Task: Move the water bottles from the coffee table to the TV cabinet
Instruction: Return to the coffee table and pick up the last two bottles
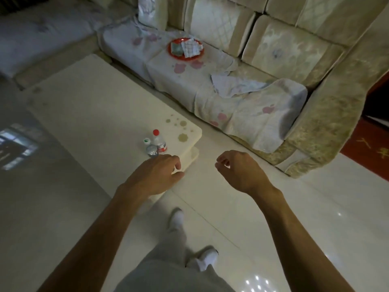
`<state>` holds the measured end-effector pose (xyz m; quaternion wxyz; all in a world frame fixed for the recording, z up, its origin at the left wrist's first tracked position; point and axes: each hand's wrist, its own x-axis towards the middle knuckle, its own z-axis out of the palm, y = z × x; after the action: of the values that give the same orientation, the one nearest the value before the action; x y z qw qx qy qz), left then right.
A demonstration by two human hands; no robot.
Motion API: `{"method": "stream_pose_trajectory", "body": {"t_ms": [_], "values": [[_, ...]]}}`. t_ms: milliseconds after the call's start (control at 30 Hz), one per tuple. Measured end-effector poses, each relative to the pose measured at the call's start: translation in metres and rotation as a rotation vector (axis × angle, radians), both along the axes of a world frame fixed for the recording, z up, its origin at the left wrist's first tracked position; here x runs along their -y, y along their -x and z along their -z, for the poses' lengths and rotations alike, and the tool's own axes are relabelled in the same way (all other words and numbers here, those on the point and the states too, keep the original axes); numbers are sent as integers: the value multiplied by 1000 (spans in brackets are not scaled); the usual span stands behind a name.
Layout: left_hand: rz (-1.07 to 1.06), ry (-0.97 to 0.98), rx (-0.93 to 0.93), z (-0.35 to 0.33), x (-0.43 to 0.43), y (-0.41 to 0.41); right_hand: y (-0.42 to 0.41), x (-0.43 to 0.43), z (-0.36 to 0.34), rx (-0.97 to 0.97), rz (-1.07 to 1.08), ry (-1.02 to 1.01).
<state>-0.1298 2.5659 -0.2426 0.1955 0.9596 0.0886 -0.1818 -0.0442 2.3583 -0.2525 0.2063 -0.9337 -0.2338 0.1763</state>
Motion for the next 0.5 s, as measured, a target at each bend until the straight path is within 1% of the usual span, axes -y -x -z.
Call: {"method": "stream_pose_trajectory", "body": {"t_ms": [133,367,500], "values": [[-83,38,-29,16,-34,-4,-24,-37,7,-11,-97,15],[-186,110,1,46,-103,-42,-80,-110,21,2,-184,111],[-249,119,50,55,-145,-66,-111,-159,29,-42,-235,151]]}}
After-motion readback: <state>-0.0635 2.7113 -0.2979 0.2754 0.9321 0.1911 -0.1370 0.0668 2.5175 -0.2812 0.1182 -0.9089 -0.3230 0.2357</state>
